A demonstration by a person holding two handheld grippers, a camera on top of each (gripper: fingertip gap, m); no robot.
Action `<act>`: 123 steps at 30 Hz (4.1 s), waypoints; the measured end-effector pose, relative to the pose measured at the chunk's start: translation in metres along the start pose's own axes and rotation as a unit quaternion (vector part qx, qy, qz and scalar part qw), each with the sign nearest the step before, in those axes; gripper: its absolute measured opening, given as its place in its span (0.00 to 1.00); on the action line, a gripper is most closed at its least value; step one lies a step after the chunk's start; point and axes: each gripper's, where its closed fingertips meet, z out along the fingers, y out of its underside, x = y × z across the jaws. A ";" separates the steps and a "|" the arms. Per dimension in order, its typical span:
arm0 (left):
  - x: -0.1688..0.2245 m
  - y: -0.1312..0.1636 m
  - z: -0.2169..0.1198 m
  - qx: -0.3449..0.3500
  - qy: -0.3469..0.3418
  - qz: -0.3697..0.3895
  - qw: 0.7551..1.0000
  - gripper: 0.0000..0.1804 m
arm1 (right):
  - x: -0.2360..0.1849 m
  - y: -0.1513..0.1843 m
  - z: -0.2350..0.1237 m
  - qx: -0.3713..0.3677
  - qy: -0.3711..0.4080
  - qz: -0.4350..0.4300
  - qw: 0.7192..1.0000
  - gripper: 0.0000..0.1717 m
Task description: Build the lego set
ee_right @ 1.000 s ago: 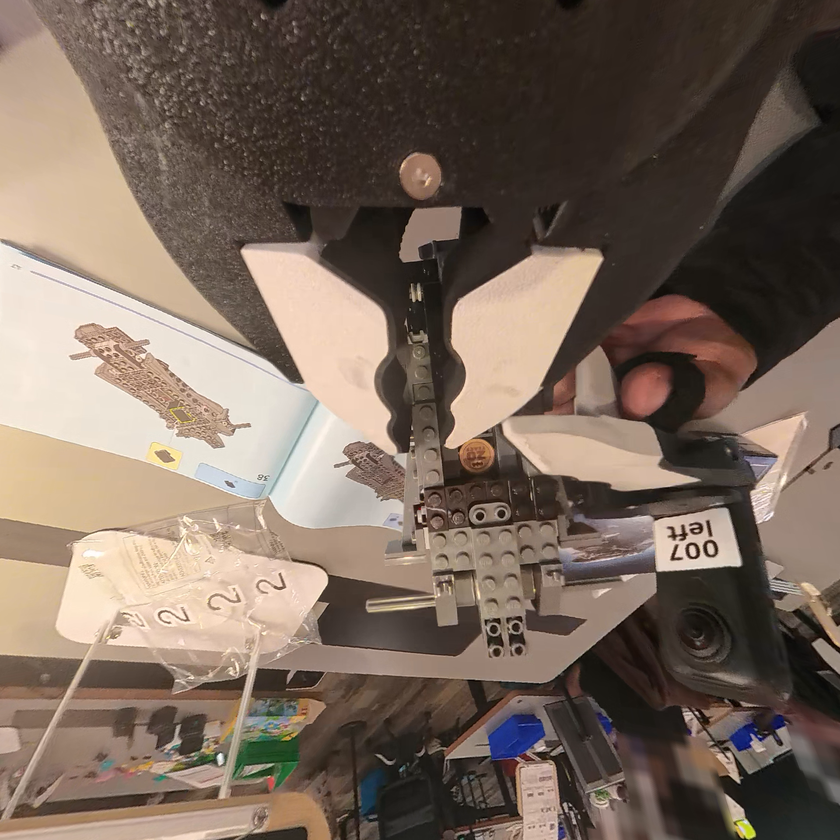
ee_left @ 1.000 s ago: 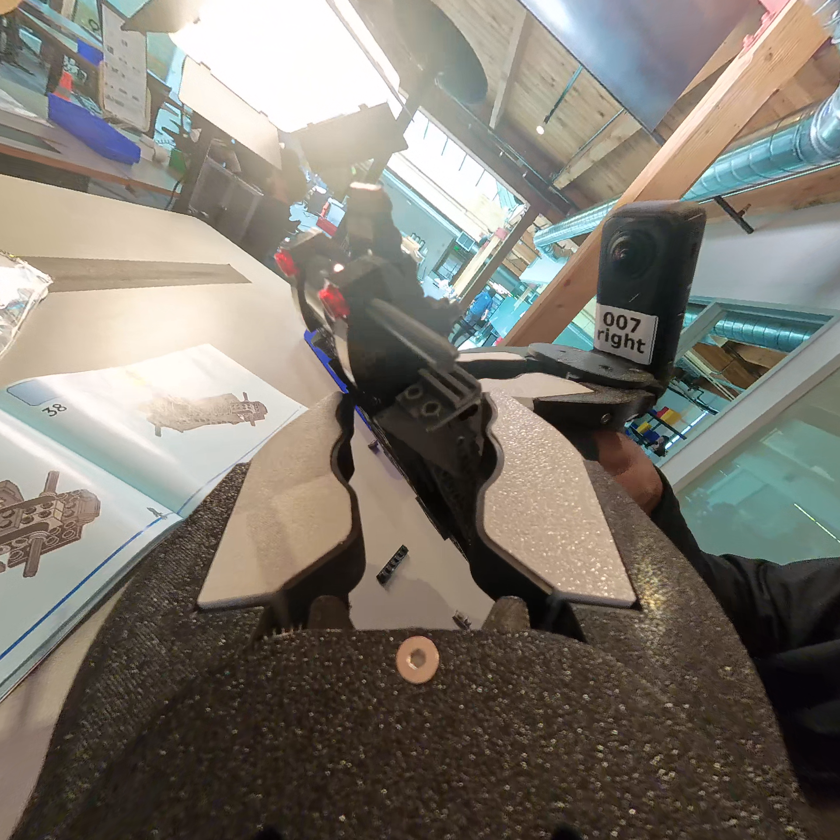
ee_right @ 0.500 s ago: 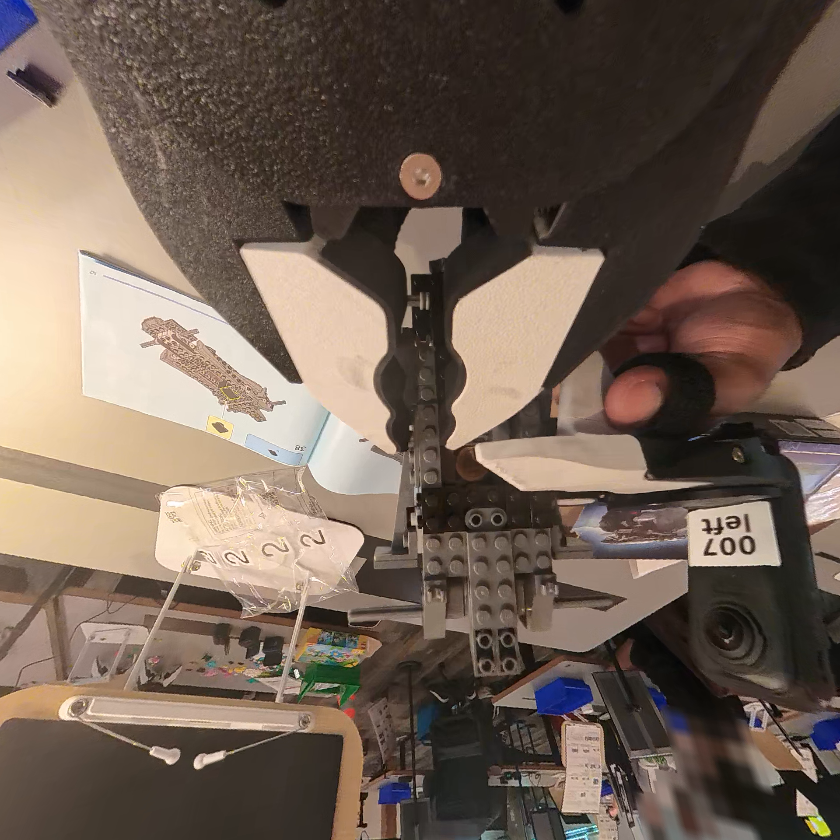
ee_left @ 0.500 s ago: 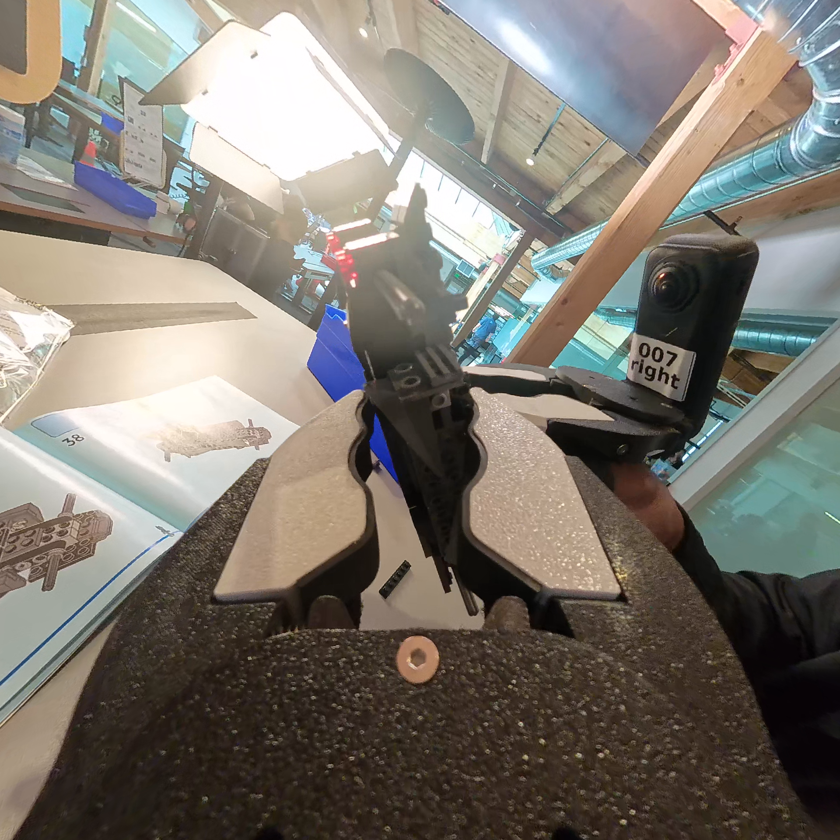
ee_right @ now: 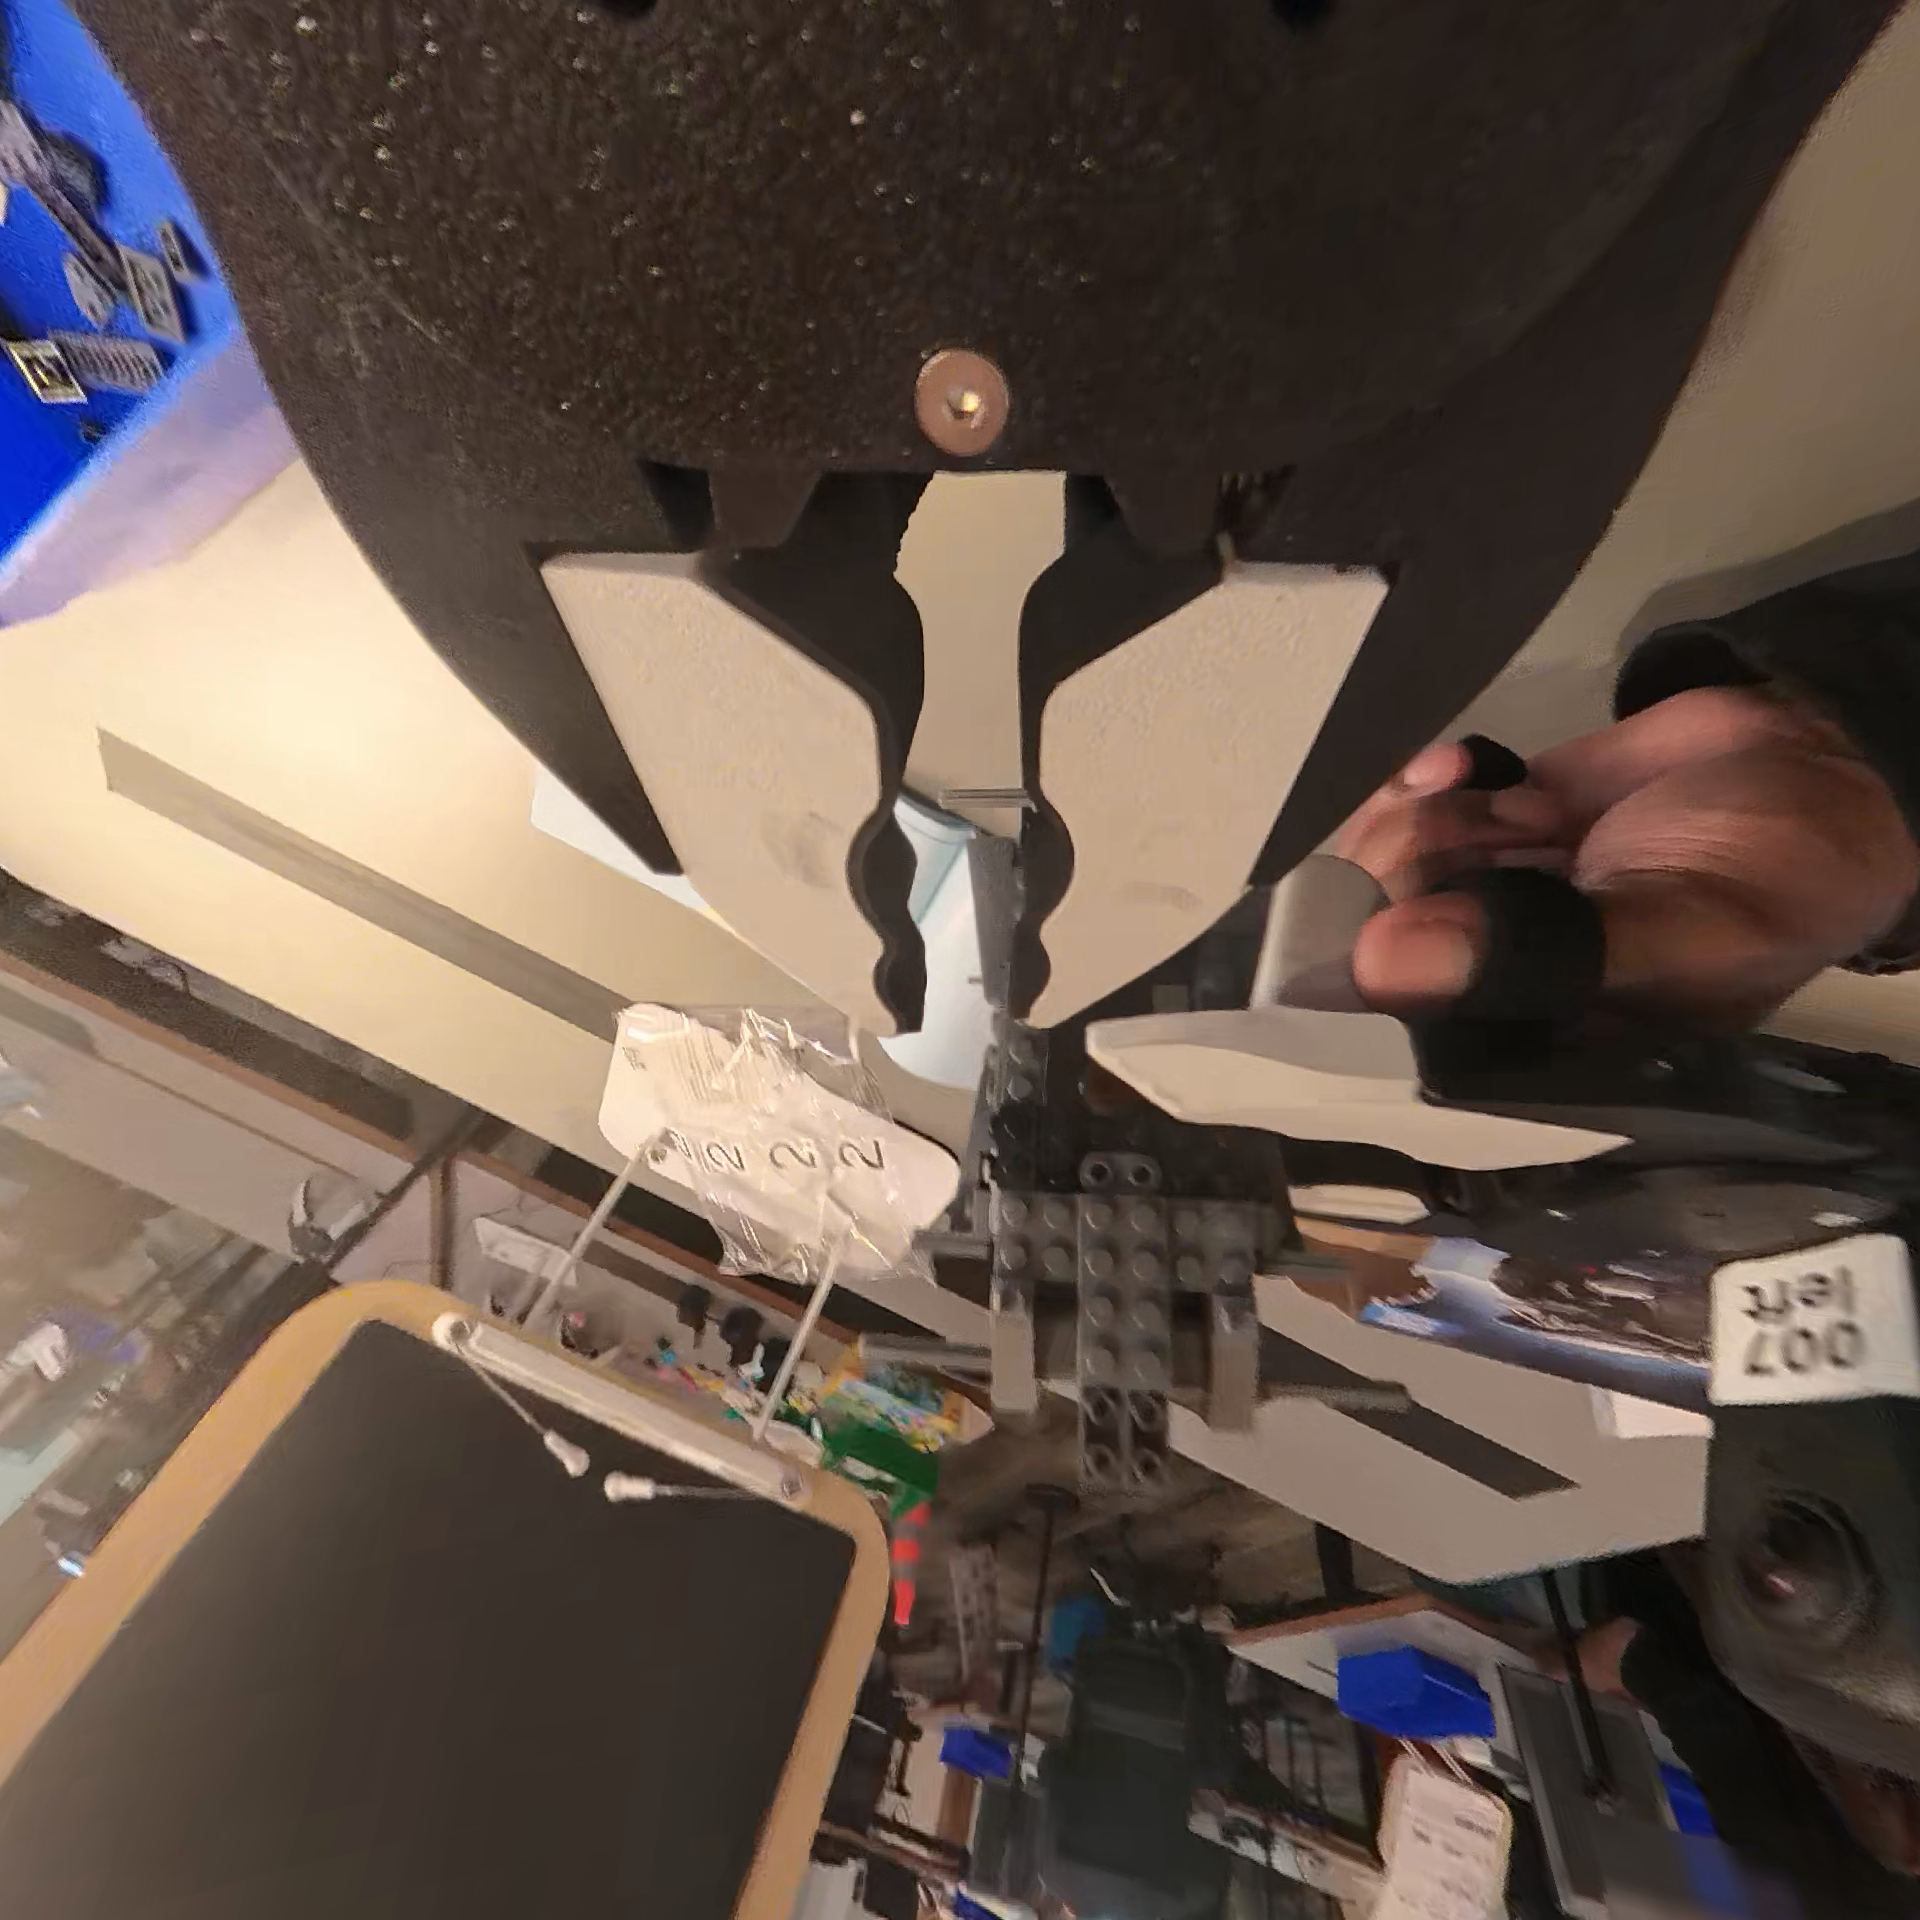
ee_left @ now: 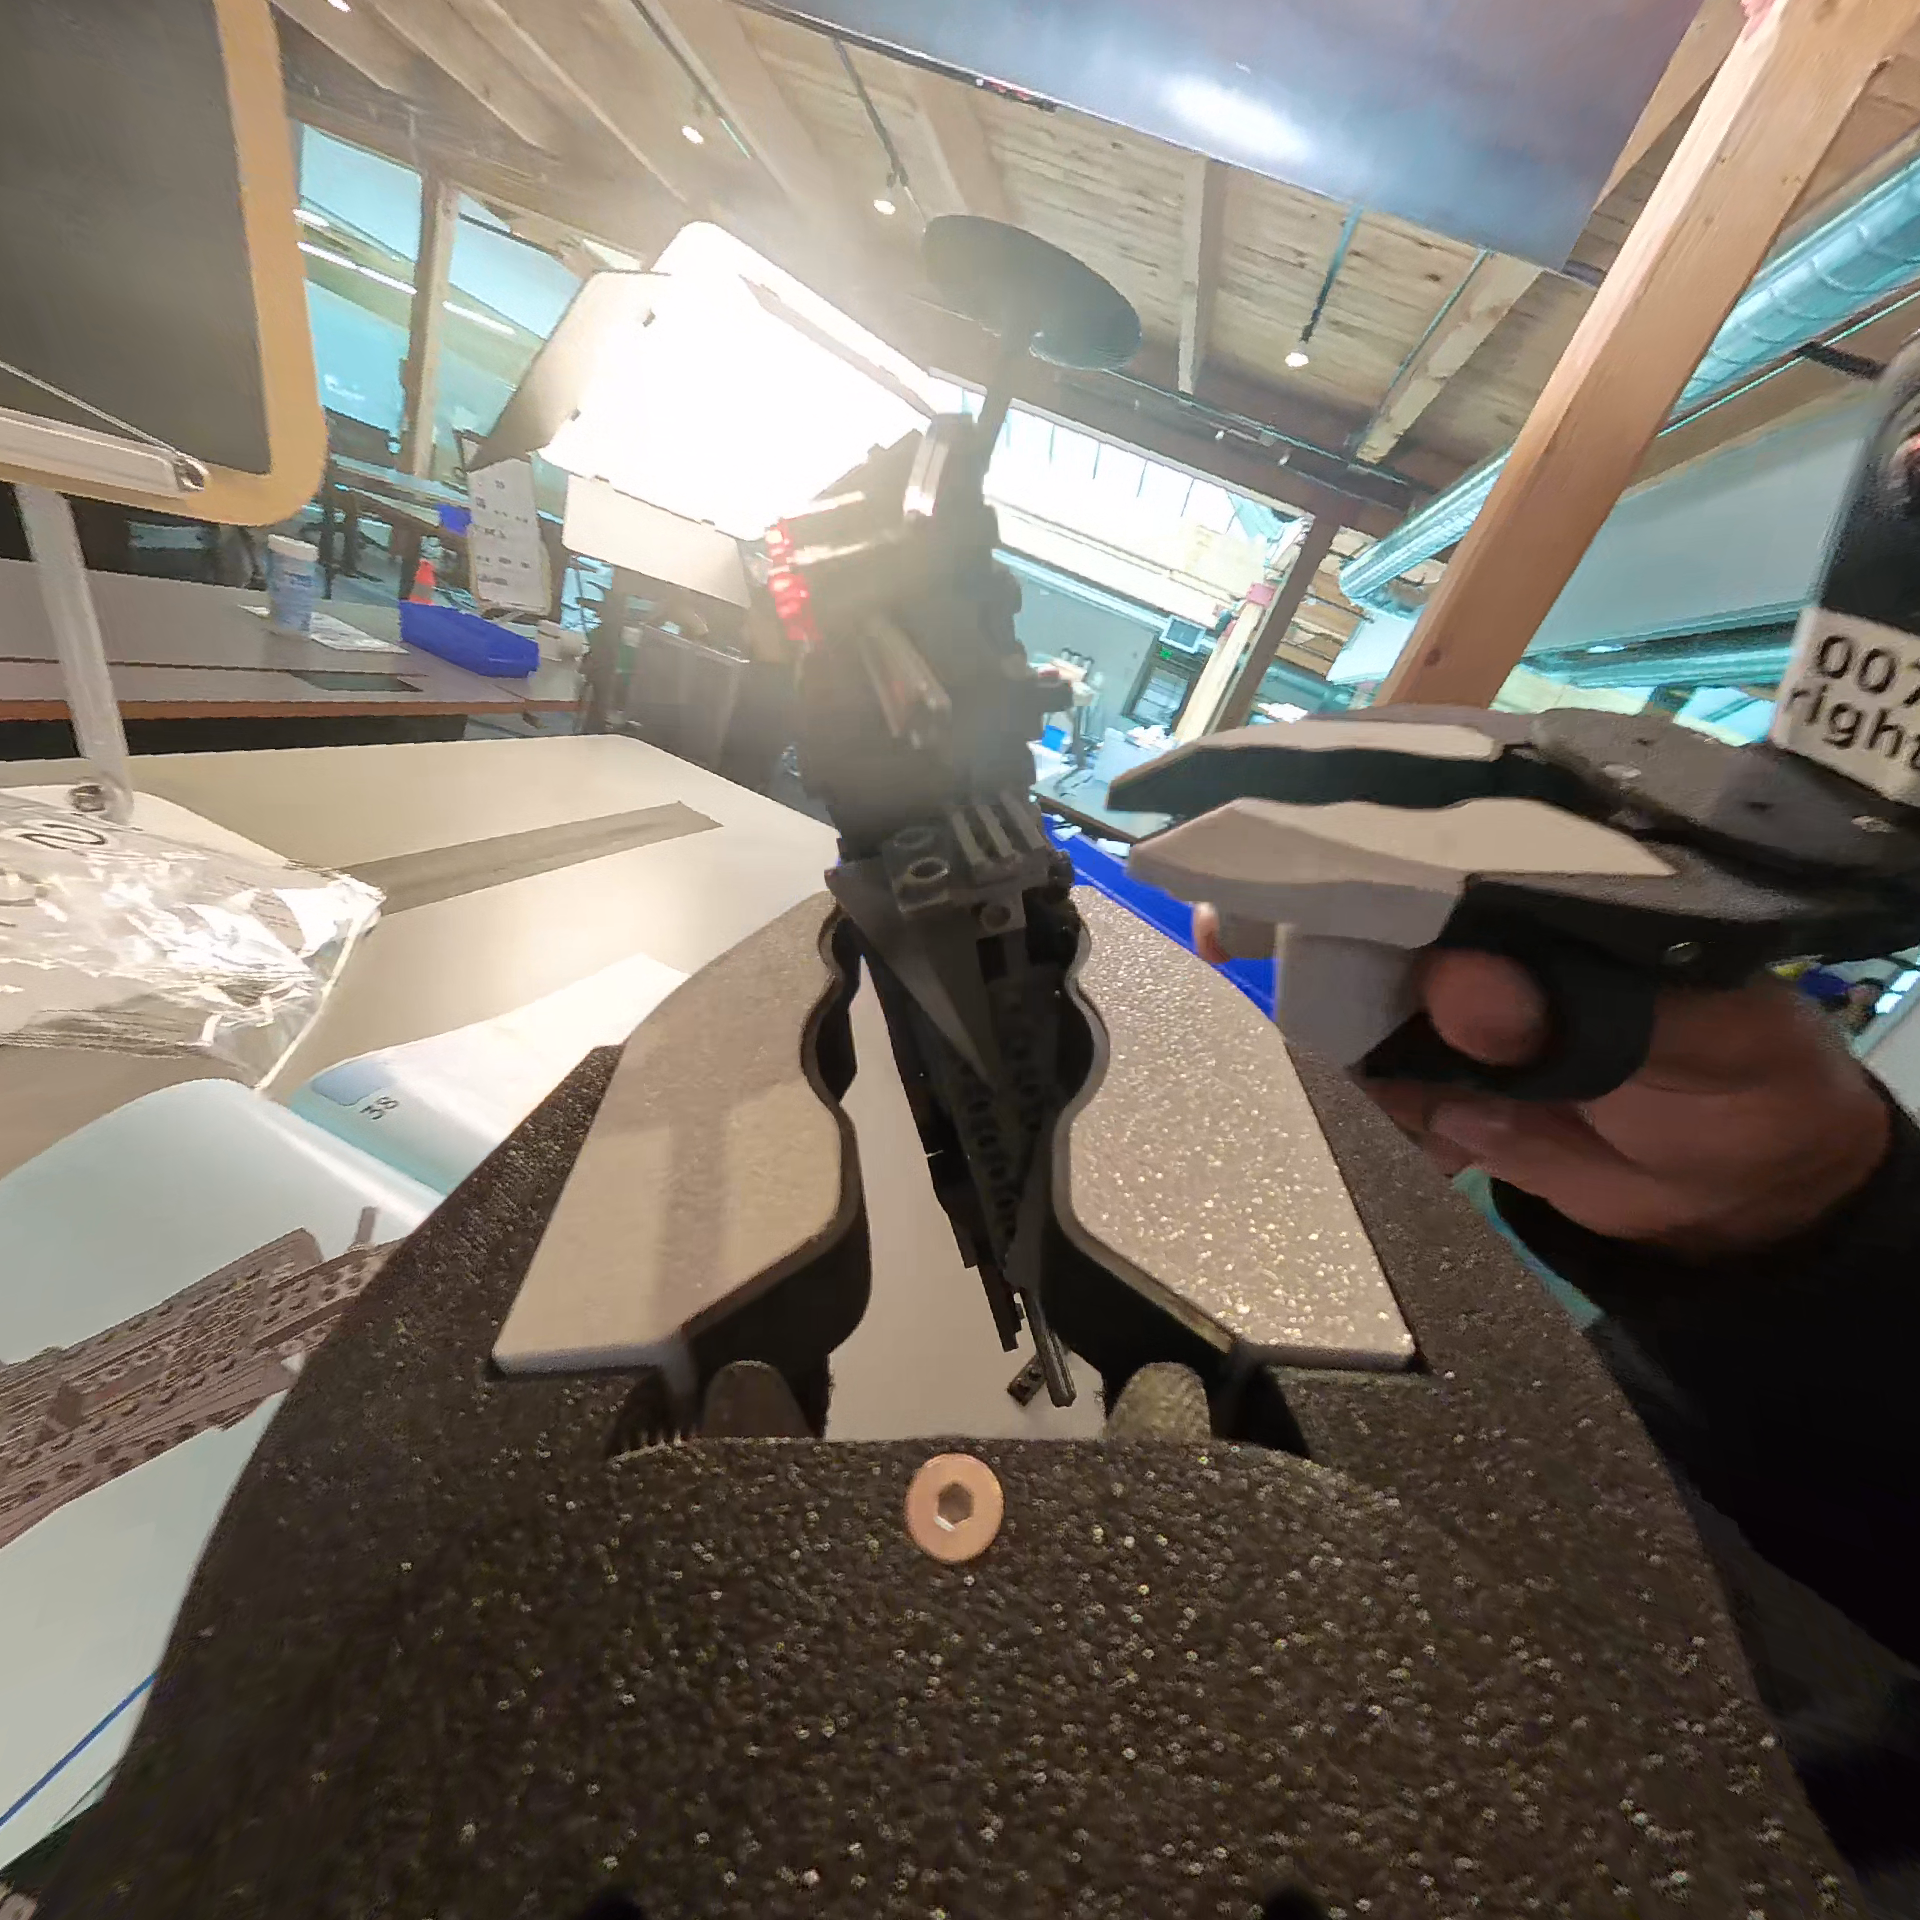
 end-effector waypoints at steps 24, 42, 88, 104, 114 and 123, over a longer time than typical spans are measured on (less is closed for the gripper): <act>0.005 0.017 0.010 -0.056 -0.060 0.123 0.989 0.19 | -0.013 -0.026 0.009 0.049 -0.095 0.060 0.992 0.07; -0.003 0.018 0.007 -0.098 -0.124 0.227 0.961 0.18 | -0.019 -0.024 0.007 0.048 -0.106 0.074 0.990 0.06; -0.013 0.024 0.007 -0.103 -0.129 0.159 0.973 0.18 | -0.011 -0.019 0.016 0.063 -0.051 0.065 0.995 0.08; -0.006 0.023 0.008 -0.087 -0.113 0.184 0.972 0.18 | -0.014 -0.018 0.014 0.070 -0.053 0.063 0.994 0.07; -0.003 0.023 0.009 -0.085 -0.097 0.188 0.974 0.18 | -0.014 -0.018 0.011 0.059 -0.056 0.044 0.996 0.07; -0.001 0.020 0.007 -0.087 -0.100 0.225 0.965 0.18 | -0.016 -0.019 0.008 0.046 -0.077 0.027 0.996 0.07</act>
